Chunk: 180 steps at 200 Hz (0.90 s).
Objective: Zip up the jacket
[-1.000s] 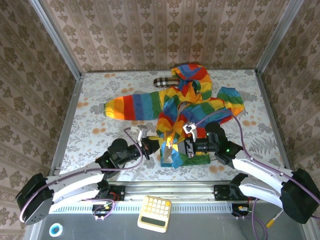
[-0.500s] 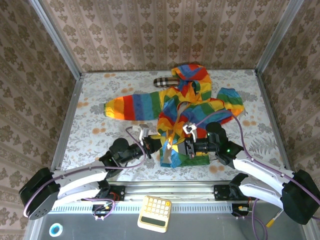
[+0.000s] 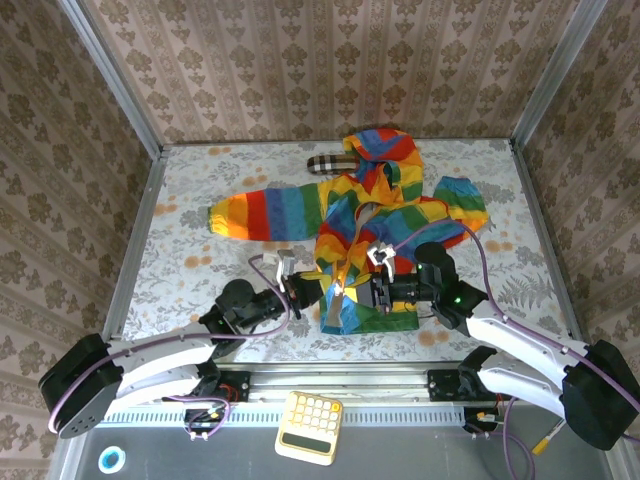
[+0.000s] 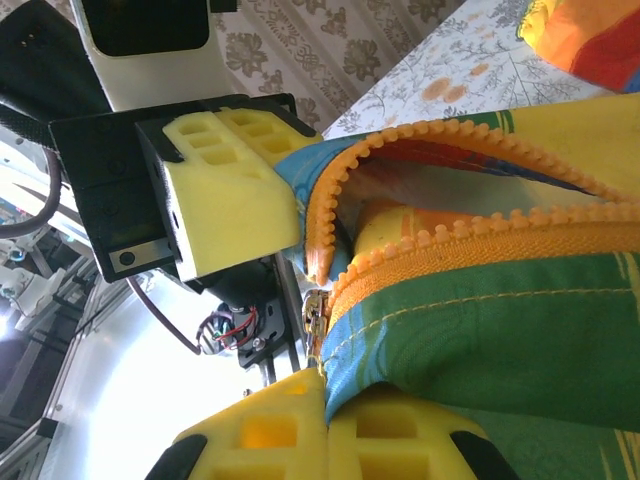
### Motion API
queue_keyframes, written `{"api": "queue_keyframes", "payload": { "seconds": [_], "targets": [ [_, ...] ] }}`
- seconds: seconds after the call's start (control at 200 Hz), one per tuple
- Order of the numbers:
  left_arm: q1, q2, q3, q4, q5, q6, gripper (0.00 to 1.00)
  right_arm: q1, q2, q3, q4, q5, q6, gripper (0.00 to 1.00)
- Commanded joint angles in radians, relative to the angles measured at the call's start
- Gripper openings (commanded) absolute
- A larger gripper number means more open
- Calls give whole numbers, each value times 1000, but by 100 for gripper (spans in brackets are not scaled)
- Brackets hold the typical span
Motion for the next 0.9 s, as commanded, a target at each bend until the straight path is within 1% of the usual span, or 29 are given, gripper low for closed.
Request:
{"api": "queue_keyframes", "payload": {
  "seconds": [0.0,0.27,0.605,0.895],
  "targets": [
    [3,21,-13,105,35,-40,0,-7,1,10,49,-46,-12,0],
    [12,83,-14,197,69,-89,0,-12,-1,10,51,-51,-13,0],
    [20,79,-21,171,83,-112,0,-32,-28,-2,57,-30,-9,0],
    [18,124,-27,230,83,-137,0,-34,-36,-7,70,-31,7,0]
  ]
}}
